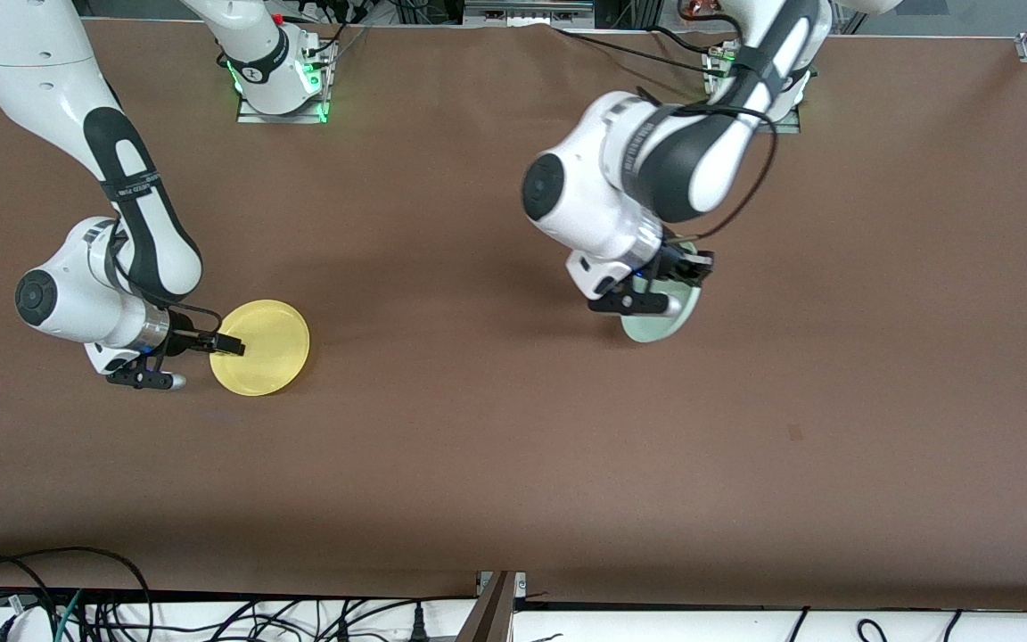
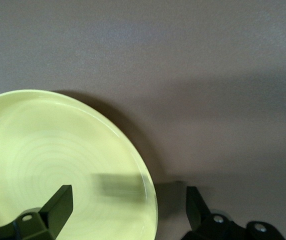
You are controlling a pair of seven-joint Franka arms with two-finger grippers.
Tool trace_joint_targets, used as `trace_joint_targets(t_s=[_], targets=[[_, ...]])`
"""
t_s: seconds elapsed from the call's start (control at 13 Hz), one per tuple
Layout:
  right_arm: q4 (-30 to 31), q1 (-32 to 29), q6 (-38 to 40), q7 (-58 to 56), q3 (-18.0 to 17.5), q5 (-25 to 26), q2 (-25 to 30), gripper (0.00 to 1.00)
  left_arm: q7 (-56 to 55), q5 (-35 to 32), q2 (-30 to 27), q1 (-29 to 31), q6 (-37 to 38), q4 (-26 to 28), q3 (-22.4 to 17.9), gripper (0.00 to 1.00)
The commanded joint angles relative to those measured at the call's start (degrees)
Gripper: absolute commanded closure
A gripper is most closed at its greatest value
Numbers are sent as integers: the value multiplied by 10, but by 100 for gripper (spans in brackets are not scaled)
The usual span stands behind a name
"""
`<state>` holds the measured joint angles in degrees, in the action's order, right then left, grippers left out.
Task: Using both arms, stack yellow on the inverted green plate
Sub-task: 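Flip the green plate with the left gripper while the right gripper grips yellow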
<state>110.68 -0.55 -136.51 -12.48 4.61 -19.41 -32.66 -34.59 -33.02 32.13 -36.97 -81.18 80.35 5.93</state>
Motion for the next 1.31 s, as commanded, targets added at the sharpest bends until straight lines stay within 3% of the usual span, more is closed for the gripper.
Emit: trace_joint_targets(t_s=[0.0, 0.15, 0.39, 0.46, 0.54, 0.62, 0.69, 1.0, 1.23], targets=[[9, -16, 13, -49, -5, -37, 10, 0, -60, -67, 32, -68, 16, -19, -10, 100], [8, -23, 27, -59, -5, -38, 11, 0, -65, -116, 57, -109, 16, -23, -11, 100], [9, -25, 28, -68, -5, -47, 10, 0, -76, -172, 112, -150, 31, -80, -16, 100], [9, -24, 29, -69, -5, -47, 11, 16, -76, -193, 127, -161, 31, -96, -19, 100], [8, -24, 30, -69, -4, -47, 11, 44, -75, -219, 140, -172, 31, -110, -20, 100], [8, -24, 38, -69, -4, -47, 12, 64, -75, -237, 149, -181, 31, -121, -21, 100], [5, -24, 43, -69, -4, -47, 12, 76, -75, -250, 158, -184, 30, -129, -22, 100], [3, -24, 44, -70, -5, -46, 11, 100, -66, -394, 242, -209, 16, -178, -29, 100], [-6, -24, 53, -74, -6, -46, 11, 100, -47, -424, 260, -208, 2, -201, -29, 100]])
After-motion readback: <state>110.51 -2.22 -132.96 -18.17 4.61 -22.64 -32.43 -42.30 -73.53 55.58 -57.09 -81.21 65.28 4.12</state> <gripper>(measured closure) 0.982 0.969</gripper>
